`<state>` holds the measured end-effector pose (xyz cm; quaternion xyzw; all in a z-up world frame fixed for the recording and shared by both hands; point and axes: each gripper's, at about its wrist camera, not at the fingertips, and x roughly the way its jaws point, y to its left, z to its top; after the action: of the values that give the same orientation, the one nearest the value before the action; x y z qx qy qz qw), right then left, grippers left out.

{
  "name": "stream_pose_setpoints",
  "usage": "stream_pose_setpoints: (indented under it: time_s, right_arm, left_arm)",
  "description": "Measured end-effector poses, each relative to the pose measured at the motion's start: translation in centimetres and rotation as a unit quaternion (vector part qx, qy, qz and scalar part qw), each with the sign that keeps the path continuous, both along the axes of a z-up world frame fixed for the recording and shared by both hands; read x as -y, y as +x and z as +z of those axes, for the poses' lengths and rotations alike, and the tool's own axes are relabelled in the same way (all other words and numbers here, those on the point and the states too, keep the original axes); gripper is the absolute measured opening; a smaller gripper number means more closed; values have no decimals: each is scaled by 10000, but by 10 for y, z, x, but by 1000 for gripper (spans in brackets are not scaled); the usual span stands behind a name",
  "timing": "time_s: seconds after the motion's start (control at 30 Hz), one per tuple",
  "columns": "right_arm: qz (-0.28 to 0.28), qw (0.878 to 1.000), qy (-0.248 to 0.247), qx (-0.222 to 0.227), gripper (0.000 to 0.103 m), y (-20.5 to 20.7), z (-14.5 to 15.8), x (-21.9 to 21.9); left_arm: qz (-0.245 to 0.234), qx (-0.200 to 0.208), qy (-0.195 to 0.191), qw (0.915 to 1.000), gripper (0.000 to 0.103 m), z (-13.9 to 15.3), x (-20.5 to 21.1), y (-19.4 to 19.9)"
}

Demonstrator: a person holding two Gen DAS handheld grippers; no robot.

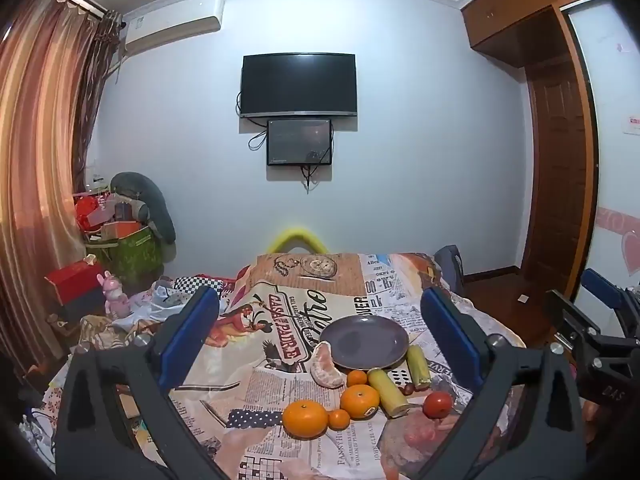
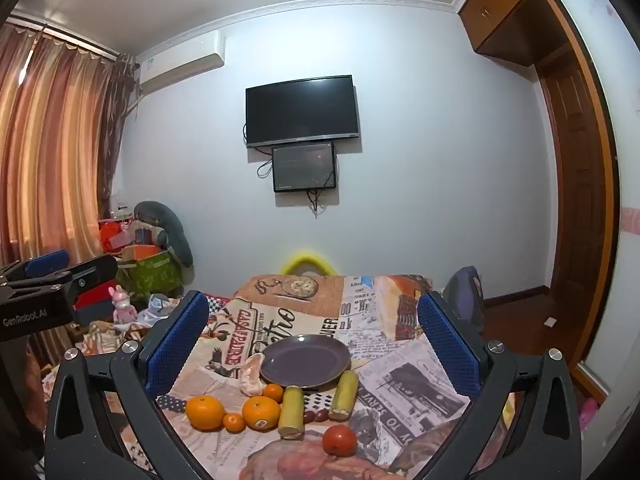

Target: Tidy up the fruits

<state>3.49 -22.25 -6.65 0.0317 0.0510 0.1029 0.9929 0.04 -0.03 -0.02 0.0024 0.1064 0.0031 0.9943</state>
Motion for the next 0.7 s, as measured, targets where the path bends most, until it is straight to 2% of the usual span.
stream_pose_setpoints:
  time_s: [0.17, 0.23, 0.27, 0.3, 0.7]
  right_arm:
    - [-2, 10000, -3, 13, 103, -1, 0, 0]
    - [2, 10000, -9, 2, 103, -1, 0, 0]
    - [3, 10000, -13, -11, 103, 0, 0, 0]
    - [6, 10000, -18, -26, 103, 1, -1, 1]
    - [12, 9999, -93, -58, 103, -1, 1, -1]
  left_arm:
    - [-102, -129, 86, 9998, 102, 0, 2, 8]
    - [-132, 84, 131, 9998, 102, 0, 7, -8]
    - [-143, 2, 155, 9998, 102, 0, 9, -7]
    - [-142, -122, 72, 9998, 102, 1, 4, -2]
    - [-210, -76, 42, 9997, 102, -6, 6, -1]
